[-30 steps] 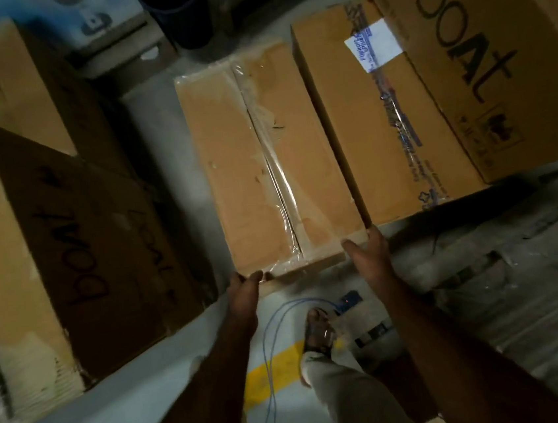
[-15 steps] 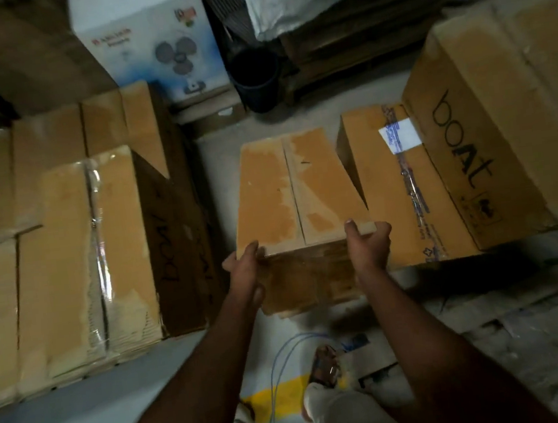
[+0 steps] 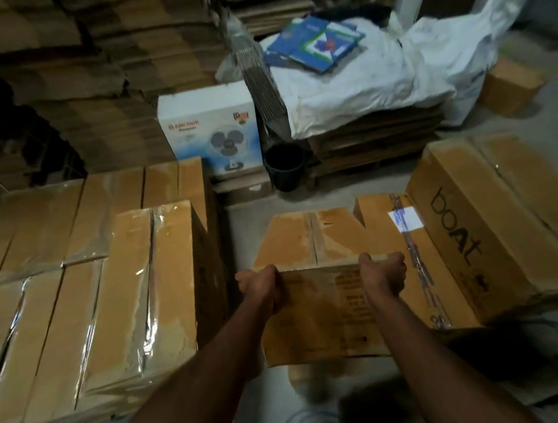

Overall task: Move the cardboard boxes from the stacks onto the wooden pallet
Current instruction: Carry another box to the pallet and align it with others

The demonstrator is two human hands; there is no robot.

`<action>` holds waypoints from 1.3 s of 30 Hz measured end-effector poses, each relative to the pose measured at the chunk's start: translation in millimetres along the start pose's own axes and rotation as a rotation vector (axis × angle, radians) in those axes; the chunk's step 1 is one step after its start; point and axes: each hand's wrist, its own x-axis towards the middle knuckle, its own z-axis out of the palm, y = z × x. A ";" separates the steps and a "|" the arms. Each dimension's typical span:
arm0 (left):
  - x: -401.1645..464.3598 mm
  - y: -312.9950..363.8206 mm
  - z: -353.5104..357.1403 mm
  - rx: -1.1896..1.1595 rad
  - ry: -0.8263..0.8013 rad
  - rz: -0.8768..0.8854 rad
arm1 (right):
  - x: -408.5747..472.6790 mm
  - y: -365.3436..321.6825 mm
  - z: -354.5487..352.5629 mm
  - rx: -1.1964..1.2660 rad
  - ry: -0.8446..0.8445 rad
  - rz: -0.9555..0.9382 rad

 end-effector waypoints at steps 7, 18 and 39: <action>-14.2 74.7 -64.7 -0.157 -0.067 0.175 | -61.6 -76.0 4.6 0.086 0.067 -0.240; 2.4 188.8 -270.9 -0.321 -0.205 0.627 | -257.3 -181.8 71.7 0.436 0.227 -0.394; 112.1 167.8 -602.3 -0.468 0.300 0.658 | -492.8 -219.6 309.3 0.389 -0.344 -0.624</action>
